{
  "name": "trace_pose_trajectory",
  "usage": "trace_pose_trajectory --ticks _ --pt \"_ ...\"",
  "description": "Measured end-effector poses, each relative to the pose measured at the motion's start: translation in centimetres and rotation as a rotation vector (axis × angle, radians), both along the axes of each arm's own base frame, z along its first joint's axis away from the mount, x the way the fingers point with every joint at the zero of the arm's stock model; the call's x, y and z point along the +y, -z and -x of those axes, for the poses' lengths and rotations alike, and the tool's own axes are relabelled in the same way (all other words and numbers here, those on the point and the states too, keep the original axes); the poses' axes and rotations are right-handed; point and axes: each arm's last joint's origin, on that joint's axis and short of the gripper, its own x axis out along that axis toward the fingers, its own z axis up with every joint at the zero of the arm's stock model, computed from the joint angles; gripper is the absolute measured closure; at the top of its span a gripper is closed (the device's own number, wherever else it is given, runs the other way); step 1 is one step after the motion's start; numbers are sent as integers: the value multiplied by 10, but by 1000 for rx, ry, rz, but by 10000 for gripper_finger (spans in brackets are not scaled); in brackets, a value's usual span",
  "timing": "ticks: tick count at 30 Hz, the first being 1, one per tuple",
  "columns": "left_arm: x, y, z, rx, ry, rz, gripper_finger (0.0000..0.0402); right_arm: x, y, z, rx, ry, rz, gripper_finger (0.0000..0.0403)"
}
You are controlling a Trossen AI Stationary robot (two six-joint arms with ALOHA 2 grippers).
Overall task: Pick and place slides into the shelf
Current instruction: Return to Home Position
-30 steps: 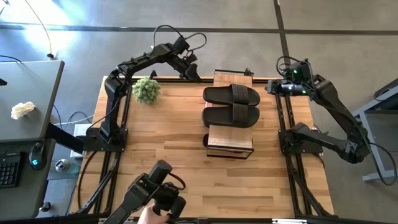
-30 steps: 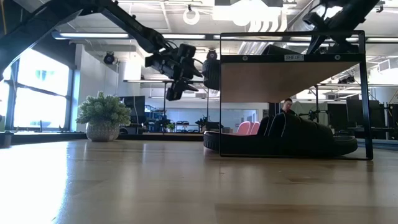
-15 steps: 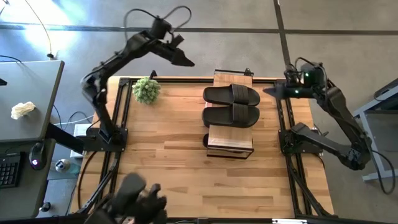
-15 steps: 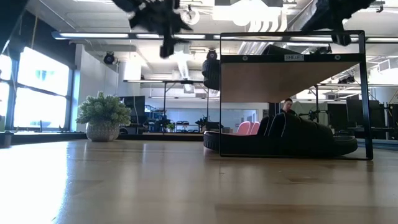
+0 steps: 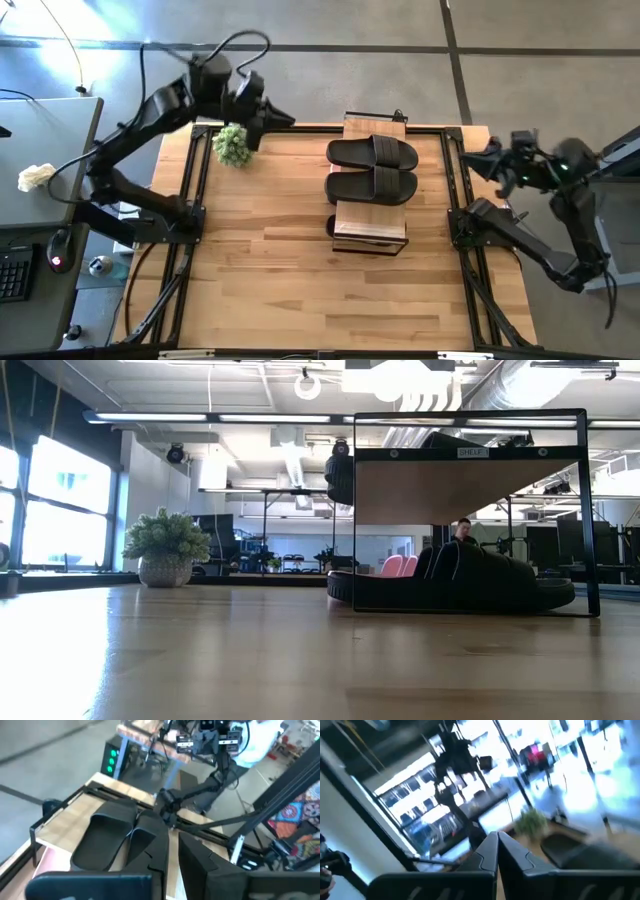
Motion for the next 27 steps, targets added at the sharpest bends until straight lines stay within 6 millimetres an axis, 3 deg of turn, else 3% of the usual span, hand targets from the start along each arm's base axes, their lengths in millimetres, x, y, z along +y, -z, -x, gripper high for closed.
trace_pose_trajectory --ticks 6,11,15,21,24,27 --pt "-31 15 11 -193 -11 -90 398 13 -13 13 -146 67 211 403" --pt "-40 39 29 -361 -84 -161 391 12 -34 13 -371 86 406 403" --pt "-46 56 40 -459 -103 -207 399 2 -50 -2 -486 -150 507 403" --pt "-52 69 49 -536 -101 -176 399 -36 -55 -41 -452 -360 402 403" --pt "-54 67 53 -555 -100 -179 400 -33 -63 -46 -529 -485 446 403" --pt "-56 63 58 -581 -116 -196 401 -20 -69 -37 -639 -522 506 403"
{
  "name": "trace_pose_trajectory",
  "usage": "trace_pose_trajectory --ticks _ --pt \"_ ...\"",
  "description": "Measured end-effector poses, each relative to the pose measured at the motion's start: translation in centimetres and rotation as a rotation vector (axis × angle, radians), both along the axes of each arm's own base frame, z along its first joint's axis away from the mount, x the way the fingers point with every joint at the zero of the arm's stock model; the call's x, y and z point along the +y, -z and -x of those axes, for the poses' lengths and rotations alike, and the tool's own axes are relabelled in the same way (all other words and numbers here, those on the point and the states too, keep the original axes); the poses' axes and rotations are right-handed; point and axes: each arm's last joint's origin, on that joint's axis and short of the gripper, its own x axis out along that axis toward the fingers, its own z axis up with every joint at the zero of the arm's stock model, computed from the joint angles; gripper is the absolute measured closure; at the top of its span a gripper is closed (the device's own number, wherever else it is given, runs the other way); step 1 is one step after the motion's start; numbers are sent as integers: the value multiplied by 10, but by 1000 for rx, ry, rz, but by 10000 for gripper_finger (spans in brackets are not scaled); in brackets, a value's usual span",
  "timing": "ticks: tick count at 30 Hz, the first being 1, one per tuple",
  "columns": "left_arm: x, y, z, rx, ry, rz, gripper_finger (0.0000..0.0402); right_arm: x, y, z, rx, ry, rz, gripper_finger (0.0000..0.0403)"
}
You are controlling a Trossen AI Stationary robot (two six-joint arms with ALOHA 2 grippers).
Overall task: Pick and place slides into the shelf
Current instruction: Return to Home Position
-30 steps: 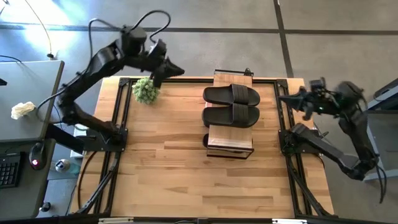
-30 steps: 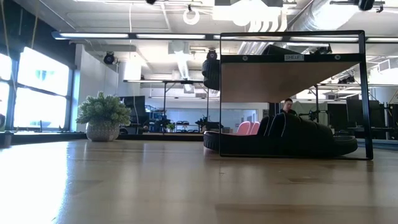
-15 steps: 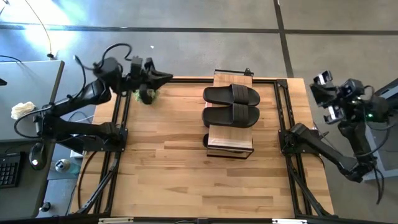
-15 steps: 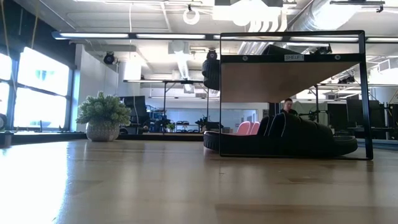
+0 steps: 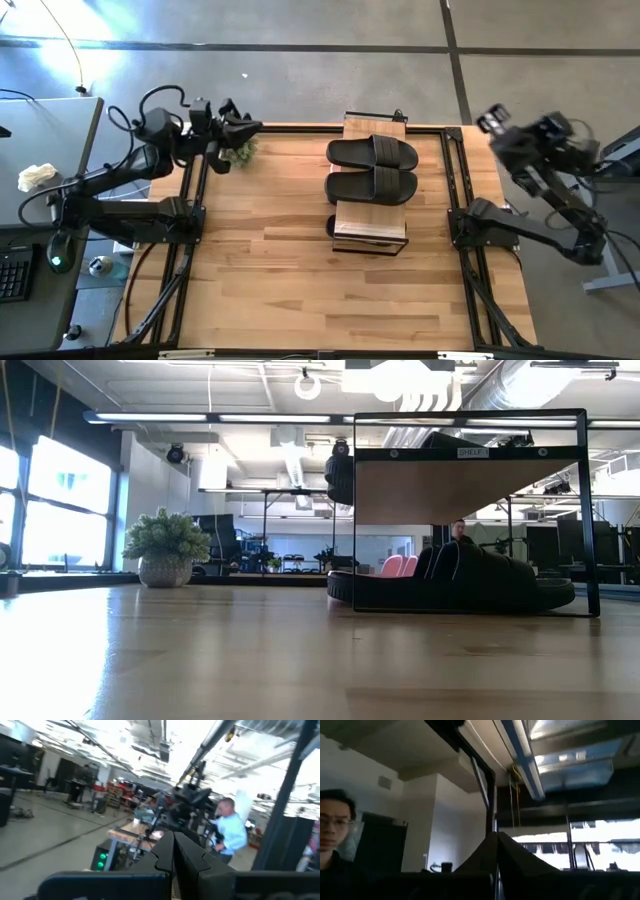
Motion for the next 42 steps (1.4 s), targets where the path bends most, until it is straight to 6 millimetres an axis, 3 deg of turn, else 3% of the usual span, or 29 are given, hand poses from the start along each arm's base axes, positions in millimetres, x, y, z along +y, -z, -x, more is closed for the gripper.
trace_pose_trajectory --ticks 6,12,19,27,31,42 --pt "0 -2 4 -11 -65 -3 401 24 0 29 -140 67 -23 403" --pt "-1 0 2 6 -55 4 401 28 24 42 35 250 -173 403" --pt "-15 6 3 88 -177 11 401 40 53 68 -36 450 -209 403" --pt "-25 11 -4 128 -206 37 402 27 99 50 -126 388 -291 403" --pt "-32 29 -7 142 -224 47 402 21 111 41 -100 387 -309 403" --pt "-48 64 45 -2 -262 55 402 16 126 33 -29 381 -317 403"
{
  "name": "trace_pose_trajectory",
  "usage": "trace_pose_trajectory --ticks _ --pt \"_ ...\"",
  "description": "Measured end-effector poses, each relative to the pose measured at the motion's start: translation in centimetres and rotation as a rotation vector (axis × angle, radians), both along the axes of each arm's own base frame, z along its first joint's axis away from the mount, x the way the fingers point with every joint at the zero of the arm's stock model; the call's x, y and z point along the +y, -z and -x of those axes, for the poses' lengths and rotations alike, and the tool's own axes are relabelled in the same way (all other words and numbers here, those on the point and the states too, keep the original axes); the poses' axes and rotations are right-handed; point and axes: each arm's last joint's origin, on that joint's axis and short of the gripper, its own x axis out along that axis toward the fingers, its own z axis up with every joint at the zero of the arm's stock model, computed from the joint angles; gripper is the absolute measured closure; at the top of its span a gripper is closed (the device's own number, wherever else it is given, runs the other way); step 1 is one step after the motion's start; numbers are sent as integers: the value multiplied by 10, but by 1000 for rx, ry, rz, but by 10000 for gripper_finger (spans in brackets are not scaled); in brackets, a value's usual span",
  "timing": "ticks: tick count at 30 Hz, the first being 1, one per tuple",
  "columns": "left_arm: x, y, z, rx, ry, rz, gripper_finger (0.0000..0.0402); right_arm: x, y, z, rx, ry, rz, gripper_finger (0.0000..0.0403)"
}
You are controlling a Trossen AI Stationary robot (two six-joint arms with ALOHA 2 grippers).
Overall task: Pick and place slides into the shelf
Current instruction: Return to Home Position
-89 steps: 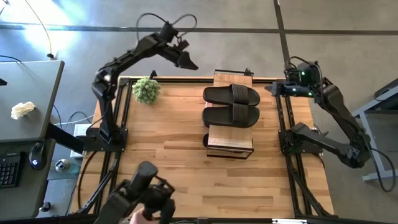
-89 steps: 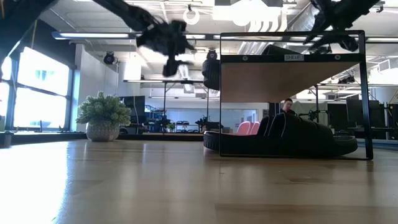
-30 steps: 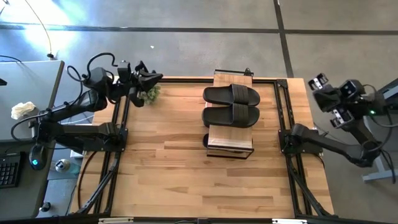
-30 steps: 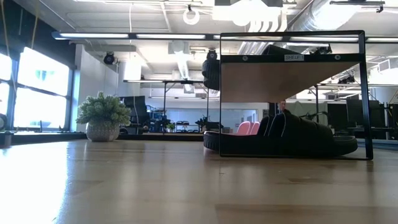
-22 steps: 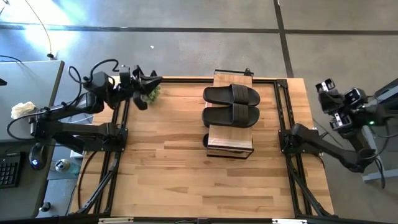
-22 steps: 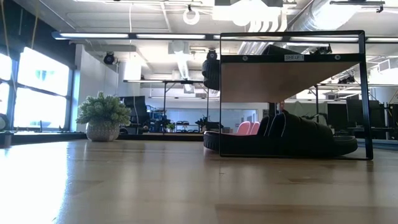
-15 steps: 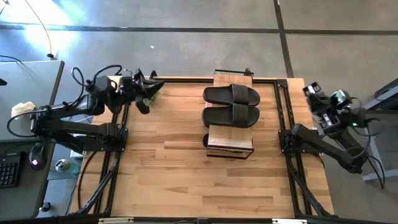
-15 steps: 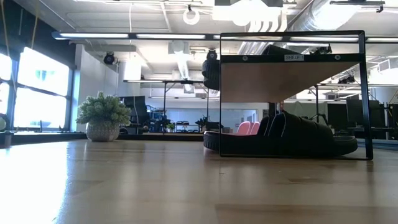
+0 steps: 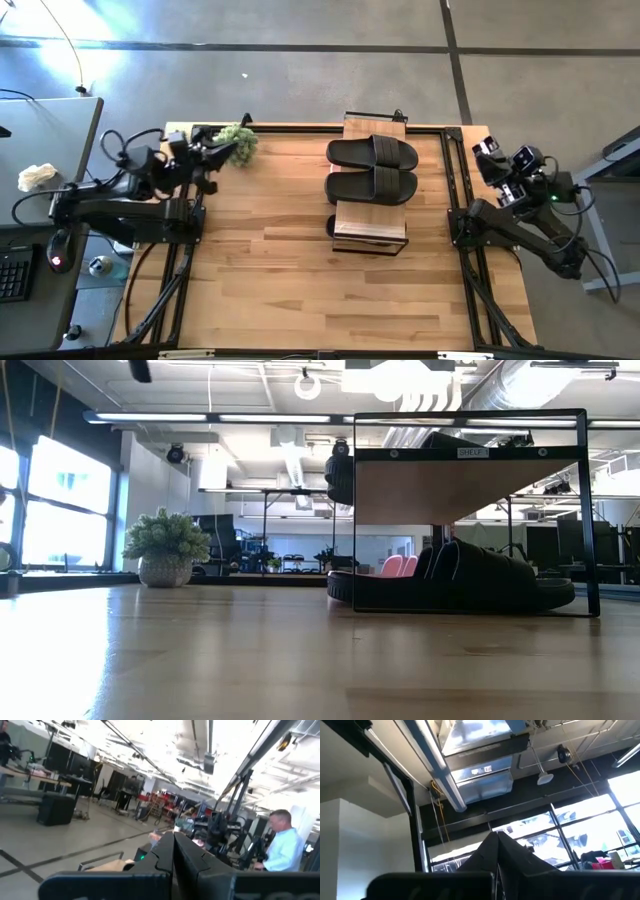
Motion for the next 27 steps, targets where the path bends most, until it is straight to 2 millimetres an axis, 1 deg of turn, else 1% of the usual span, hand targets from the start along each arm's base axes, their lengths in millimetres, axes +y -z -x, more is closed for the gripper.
trace_pose_trajectory --ticks 5,15,21,27 --pt "-4 14 19 29 -1 19 402 2 5 2 39 8 -15 403" --pt "-9 33 39 -6 -1 21 402 -1 11 0 96 30 -53 403" --pt "-10 48 44 -25 4 35 402 -2 13 -1 116 50 -71 403" --pt "-10 68 43 -31 16 80 402 -3 13 -1 102 81 -91 403"
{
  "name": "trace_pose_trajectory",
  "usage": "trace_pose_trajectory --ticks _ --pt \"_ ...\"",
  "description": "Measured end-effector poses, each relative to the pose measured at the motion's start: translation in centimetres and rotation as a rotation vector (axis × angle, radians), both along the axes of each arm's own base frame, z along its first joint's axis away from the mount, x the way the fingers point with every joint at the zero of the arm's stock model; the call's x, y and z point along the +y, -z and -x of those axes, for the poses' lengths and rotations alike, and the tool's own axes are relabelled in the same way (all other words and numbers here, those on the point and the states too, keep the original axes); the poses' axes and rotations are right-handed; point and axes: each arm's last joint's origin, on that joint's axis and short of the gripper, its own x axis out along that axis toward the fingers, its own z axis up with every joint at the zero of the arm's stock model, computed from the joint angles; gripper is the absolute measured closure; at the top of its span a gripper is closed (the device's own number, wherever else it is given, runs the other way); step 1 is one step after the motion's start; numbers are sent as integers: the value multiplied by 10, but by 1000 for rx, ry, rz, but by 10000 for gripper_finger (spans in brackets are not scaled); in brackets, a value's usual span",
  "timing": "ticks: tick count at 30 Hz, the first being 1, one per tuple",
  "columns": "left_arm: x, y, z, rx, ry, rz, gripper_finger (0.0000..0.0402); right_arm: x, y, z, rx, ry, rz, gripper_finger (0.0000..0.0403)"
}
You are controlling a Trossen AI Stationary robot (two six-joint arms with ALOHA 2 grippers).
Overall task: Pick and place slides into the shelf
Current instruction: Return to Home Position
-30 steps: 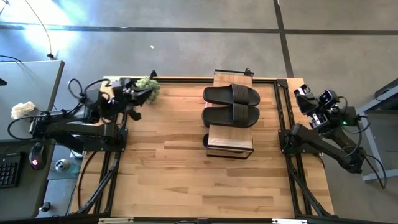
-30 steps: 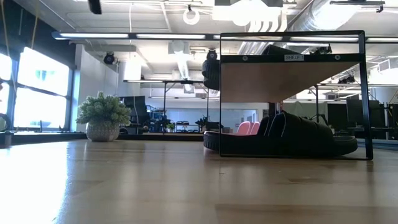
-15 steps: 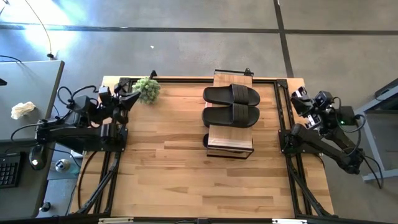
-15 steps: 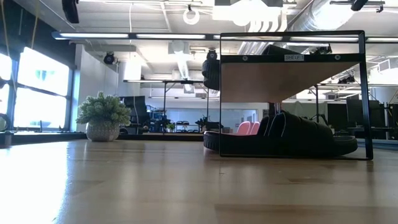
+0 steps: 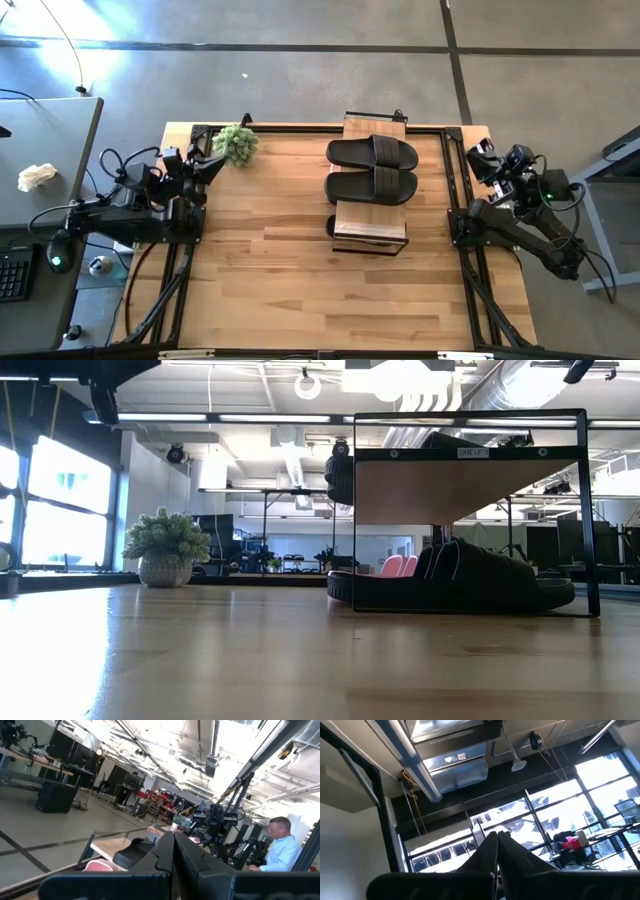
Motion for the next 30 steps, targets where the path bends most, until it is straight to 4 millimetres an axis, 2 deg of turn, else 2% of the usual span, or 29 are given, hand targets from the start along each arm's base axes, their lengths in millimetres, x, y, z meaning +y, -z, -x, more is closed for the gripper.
trace_pose_trajectory --ticks 10,17,30 --pt "2 31 -12 -44 30 37 402 -3 -1 1 -46 132 24 403" --pt "3 51 -18 -65 61 74 402 -16 38 -18 -154 97 24 403" --pt "4 80 -25 -42 109 174 402 -27 77 -33 -102 84 -90 403"
